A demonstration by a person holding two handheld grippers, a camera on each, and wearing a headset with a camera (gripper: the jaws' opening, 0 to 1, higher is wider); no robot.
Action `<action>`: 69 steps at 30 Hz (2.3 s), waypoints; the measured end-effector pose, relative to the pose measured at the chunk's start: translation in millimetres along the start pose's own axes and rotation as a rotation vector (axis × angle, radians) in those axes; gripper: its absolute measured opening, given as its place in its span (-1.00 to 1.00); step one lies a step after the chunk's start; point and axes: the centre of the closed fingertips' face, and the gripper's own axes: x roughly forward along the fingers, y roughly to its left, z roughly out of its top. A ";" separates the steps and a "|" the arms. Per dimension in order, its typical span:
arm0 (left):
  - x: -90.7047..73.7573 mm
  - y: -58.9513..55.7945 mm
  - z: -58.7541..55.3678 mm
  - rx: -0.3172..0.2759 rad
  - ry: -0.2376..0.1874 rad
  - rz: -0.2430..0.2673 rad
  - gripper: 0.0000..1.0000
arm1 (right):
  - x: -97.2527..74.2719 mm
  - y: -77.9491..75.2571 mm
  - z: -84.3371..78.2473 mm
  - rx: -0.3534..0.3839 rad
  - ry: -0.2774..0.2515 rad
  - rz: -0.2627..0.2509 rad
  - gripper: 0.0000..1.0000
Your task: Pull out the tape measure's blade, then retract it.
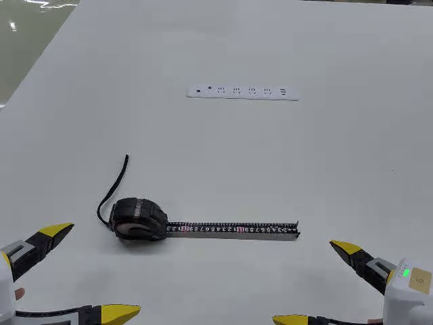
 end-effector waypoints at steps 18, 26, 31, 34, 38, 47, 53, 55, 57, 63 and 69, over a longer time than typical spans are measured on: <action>-0.3 -5.5 3.9 -0.016 0.037 0.026 1.00 | -4.3 -3.5 3.4 0.000 -0.003 -0.003 0.86; 2.4 -9.4 5.9 -0.035 0.058 0.054 1.00 | -4.8 -4.0 2.9 0.005 0.001 0.009 0.86; 5.1 -13.5 7.4 -0.043 0.057 0.069 1.00 | -4.2 -4.0 2.9 -0.001 0.004 0.016 0.85; 7.0 -14.7 8.7 -0.054 0.052 0.078 1.00 | -3.5 -4.6 4.2 -0.004 0.002 0.019 0.85; 8.8 -13.2 15.7 -0.053 0.026 0.113 1.00 | -3.6 -4.6 4.8 -0.004 -0.003 0.033 0.82; 18.7 -14.6 26.0 -0.063 -0.005 0.168 0.98 | -3.5 -5.2 3.7 -0.029 -0.002 0.070 0.72; 20.5 -7.1 22.0 -0.099 0.028 0.233 0.98 | -3.0 -13.0 1.7 -0.046 0.001 0.085 0.70; 22.0 -4.0 22.1 -0.107 0.030 0.256 0.98 | -2.4 -16.2 0.7 -0.054 0.003 0.088 0.67; 23.6 -2.4 23.9 -0.114 0.021 0.272 0.98 | -1.4 -18.9 0.4 -0.057 0.004 0.093 0.65; 29.2 -2.6 21.9 -0.118 0.030 0.280 0.97 | 2.6 -23.8 1.0 -0.079 -0.003 0.113 0.58; 31.1 1.2 21.9 -0.146 0.020 0.320 0.96 | 7.8 -30.2 1.7 -0.109 -0.010 0.137 0.46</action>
